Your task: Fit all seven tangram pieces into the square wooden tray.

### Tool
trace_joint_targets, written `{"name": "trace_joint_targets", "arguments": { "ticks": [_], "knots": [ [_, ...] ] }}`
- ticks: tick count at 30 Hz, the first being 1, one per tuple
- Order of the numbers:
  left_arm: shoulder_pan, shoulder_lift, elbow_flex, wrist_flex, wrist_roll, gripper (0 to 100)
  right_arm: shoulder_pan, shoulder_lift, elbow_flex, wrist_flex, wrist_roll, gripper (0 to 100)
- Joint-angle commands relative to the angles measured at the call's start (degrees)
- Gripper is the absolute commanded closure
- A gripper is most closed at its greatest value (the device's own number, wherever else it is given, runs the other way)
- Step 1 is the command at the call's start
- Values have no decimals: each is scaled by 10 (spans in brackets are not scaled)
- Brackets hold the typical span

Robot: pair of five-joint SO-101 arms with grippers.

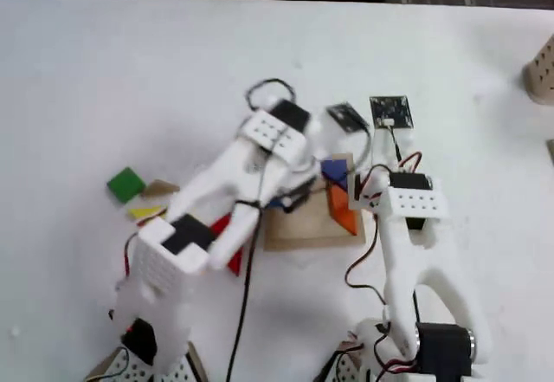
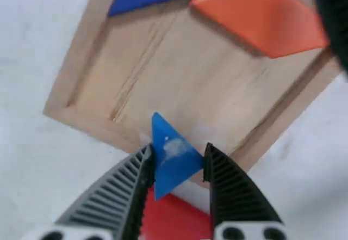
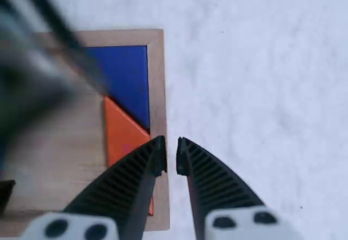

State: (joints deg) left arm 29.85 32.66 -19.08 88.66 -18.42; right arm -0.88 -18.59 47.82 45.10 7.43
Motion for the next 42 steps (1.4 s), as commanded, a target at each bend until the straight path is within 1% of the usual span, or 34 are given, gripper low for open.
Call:
{"name": "trace_joint_targets", "arguments": {
  "ticks": [1, 3, 6, 11, 14, 18, 20, 23, 27, 29, 30, 33, 36, 39, 42],
  "knots": [
    [46, -44, 1, -14, 4, 941, 5, -8, -22, 3, 7, 957],
    [53, -44, 1, -23, 4, 943, 5, -8, -22, 3, 7, 957],
    [65, -44, 12, -56, 4, 985, 5, -7, -22, 1, 7, 956],
    [95, -54, 64, -104, -1, 981, 5, -6, -22, 1, 7, 955],
    [100, -105, 119, -149, 2, 981, 5, -4, -22, 0, 7, 954],
    [78, -201, 226, -236, 4, 980, 2, -3, -22, 0, 7, 954],
    [61, -239, 274, -275, 4, 963, 1, -3, -21, 0, 7, 954],
    [46, -263, 324, -309, 5, 885, 1, -3, -21, 0, 7, 954],
    [48, -269, 353, -311, 5, 771, 1, -3, -21, 0, 7, 954],
    [47, -269, 355, -310, 5, 744, 1, -3, -21, 0, 7, 954],
    [44, -271, 355, -310, 5, 745, 1, -3, -21, 0, 7, 954],
    [40, -272, 353, -296, 5, 766, 1, -3, -21, 0, 7, 954],
    [43, -280, 334, -244, 5, 810, 1, -3, -21, 0, 7, 954],
    [35, -319, 307, -183, 4, 883, 0, -3, -21, 0, 7, 954],
    [15, -375, 313, -164, 4, 923, 0, -3, -21, 0, 7, 954]
  ]
}}
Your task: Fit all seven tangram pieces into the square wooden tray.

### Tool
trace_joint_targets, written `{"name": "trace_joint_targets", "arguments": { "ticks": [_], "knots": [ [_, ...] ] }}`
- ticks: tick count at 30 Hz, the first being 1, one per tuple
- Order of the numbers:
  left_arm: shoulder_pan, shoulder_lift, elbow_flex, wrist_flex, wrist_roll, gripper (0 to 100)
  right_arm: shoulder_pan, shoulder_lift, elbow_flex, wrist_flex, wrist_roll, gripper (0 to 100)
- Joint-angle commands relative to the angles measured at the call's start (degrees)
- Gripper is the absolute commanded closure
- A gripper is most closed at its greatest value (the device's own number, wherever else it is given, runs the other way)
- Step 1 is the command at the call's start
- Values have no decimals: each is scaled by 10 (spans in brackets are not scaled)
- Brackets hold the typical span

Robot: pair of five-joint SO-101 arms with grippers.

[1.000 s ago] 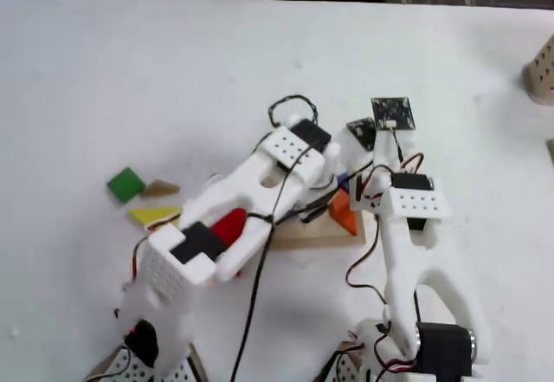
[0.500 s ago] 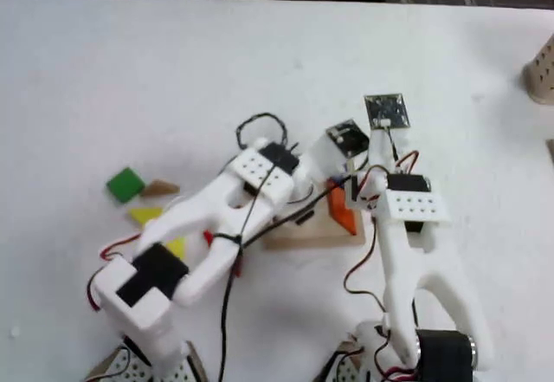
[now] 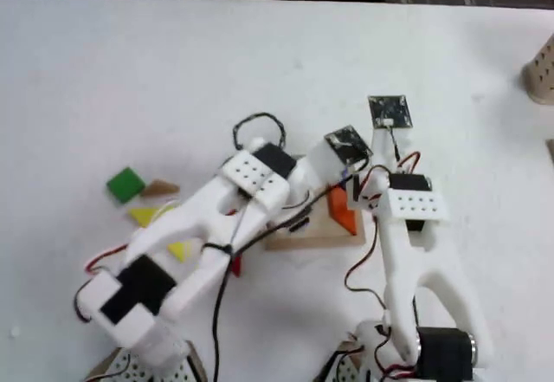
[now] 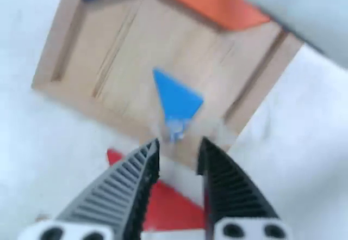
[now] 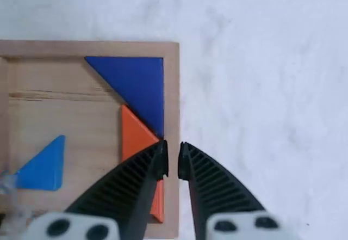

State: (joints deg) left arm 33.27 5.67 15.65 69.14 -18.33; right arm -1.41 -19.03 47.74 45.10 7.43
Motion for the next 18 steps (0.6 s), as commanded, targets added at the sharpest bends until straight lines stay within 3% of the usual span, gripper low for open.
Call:
{"name": "trace_joint_targets", "arguments": {
  "ticks": [1, 6, 11, 18],
  "knots": [
    [-29, -123, -24, 31, 4, 924, 6, 1, -20, 0, 7, 954],
    [-73, -216, 41, 7, 4, 925, 6, 1, -20, 0, 7, 954],
    [-155, -282, 169, -131, 20, 924, 6, 0, -20, 1, 7, 957],
    [-321, -286, 293, -334, 221, 925, -4, -14, -19, 11, 4, 981]
  ]
}}
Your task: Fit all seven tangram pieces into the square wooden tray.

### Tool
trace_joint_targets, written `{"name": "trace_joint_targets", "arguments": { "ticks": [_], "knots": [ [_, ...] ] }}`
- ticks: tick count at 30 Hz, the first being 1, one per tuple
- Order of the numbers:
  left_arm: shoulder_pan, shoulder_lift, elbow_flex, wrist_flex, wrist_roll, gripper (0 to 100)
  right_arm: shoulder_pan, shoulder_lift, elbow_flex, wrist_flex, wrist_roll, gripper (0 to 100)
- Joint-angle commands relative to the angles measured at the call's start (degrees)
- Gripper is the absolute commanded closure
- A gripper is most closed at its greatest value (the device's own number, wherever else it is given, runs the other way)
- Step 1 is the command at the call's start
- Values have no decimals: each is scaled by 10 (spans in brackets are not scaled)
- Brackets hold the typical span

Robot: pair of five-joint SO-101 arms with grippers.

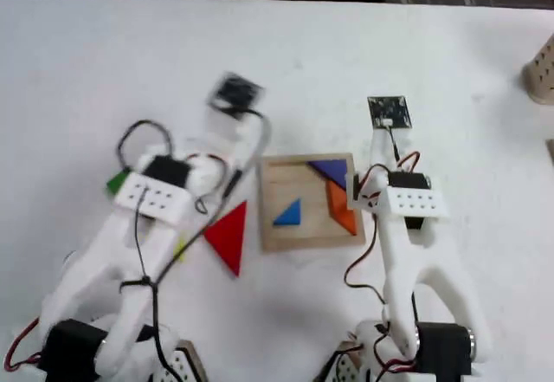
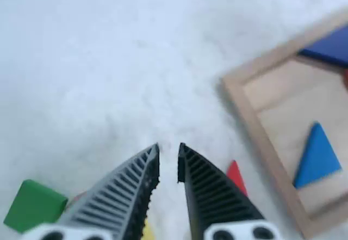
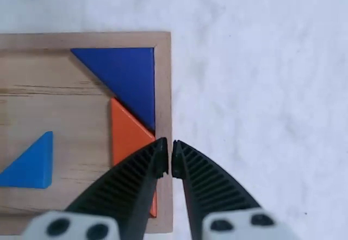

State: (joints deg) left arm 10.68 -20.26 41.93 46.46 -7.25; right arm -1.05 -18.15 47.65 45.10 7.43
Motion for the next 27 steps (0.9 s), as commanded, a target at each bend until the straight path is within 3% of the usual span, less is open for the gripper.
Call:
{"name": "trace_joint_targets", "arguments": {
  "ticks": [1, 6, 13, 20, 27],
  "knots": [
    [-119, -27, 34, -124, 141, 927, -11, -31, -18, 20, 3, 981],
    [-193, -26, 40, -165, 243, 928, -56, -107, 1, 62, 2, 981],
    [-199, -26, 63, -206, 243, 928, -186, -225, 91, 47, 1, 981],
    [-199, -26, 62, -206, 243, 928, -313, -202, 188, -103, -53, 981],
    [-199, -26, 62, -206, 243, 928, -333, -113, 169, -139, -59, 981]
  ]
}}
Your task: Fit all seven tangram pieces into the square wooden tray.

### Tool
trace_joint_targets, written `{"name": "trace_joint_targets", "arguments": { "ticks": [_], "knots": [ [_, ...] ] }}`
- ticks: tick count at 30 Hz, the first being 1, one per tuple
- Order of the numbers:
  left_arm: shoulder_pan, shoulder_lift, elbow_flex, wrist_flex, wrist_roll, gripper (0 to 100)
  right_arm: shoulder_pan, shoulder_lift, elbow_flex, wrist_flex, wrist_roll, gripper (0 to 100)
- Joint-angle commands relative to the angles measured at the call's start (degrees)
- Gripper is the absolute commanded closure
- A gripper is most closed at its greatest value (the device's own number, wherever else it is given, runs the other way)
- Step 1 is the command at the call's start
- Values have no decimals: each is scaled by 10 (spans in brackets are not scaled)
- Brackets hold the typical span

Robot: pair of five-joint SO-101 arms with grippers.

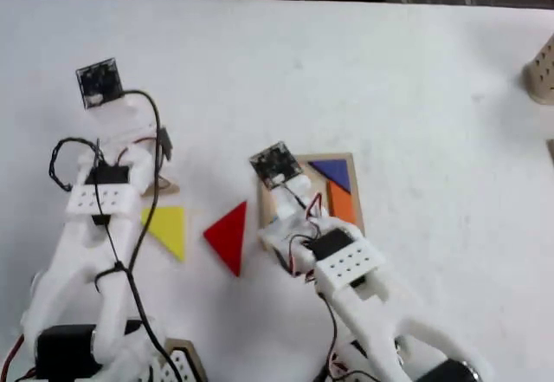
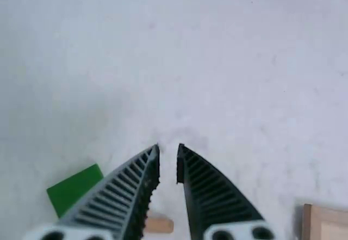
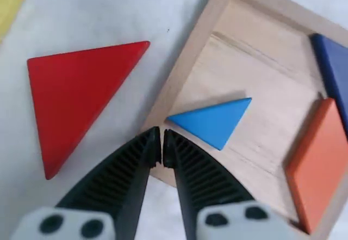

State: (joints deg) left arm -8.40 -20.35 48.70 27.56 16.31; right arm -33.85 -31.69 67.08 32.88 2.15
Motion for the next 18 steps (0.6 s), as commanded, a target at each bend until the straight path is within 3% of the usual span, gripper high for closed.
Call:
{"name": "trace_joint_targets", "arguments": {
  "ticks": [1, 10, 18],
  "knots": [
    [-7, -25, -6, -17, 7, 928, -4, 36, -34, -17, -6, 981],
    [-6, -25, -5, -17, 7, 928, 49, 175, -140, -11, -7, 981],
    [-5, -25, -4, -16, 7, 928, 71, 192, -186, -29, -5, 981]
  ]
}}
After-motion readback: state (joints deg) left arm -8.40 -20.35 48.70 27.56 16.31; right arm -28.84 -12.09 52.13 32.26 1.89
